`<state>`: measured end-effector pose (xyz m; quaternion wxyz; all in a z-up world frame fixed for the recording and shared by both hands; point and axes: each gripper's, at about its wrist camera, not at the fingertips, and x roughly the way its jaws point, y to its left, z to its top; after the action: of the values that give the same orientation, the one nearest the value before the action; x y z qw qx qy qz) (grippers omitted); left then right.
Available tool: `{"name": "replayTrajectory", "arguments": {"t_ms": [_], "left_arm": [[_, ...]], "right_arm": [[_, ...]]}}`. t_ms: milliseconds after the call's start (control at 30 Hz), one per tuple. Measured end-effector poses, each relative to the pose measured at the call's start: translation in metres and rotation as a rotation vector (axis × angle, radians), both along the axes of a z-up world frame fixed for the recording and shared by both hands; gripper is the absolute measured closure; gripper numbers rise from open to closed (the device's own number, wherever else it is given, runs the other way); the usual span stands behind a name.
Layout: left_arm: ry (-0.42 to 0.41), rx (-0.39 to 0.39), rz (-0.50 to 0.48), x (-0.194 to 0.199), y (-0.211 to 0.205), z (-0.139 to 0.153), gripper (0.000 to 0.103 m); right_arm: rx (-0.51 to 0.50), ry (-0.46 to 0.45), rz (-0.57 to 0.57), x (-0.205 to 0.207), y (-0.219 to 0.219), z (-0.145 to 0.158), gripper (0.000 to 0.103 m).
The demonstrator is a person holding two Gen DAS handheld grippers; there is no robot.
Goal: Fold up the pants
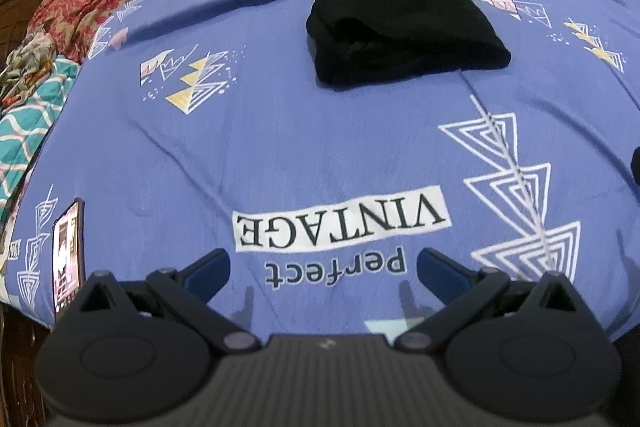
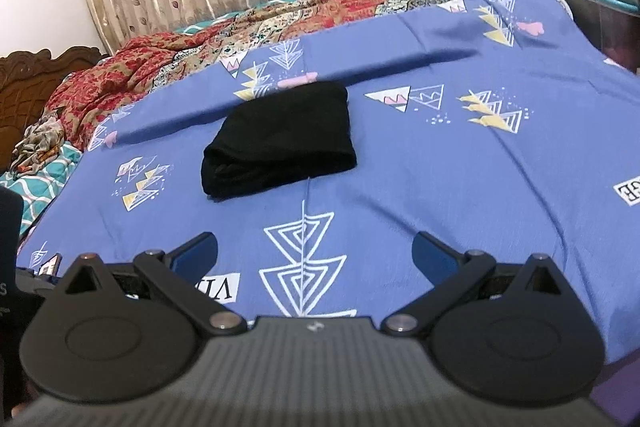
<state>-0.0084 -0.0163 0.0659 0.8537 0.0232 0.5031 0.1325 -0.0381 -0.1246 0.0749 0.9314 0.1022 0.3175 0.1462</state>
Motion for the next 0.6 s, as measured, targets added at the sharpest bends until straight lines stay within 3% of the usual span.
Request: {"name": "replayTrajectory", "arguments": {"t_ms": [600], "left_arm": [[-0.028, 0.032, 0.018, 0.0076, -0.0023, 0.0078, 0.000]], "right_arm": [[0.009, -0.006, -0.029, 0.0012, 0.0009, 0.0018, 0.000]]}}
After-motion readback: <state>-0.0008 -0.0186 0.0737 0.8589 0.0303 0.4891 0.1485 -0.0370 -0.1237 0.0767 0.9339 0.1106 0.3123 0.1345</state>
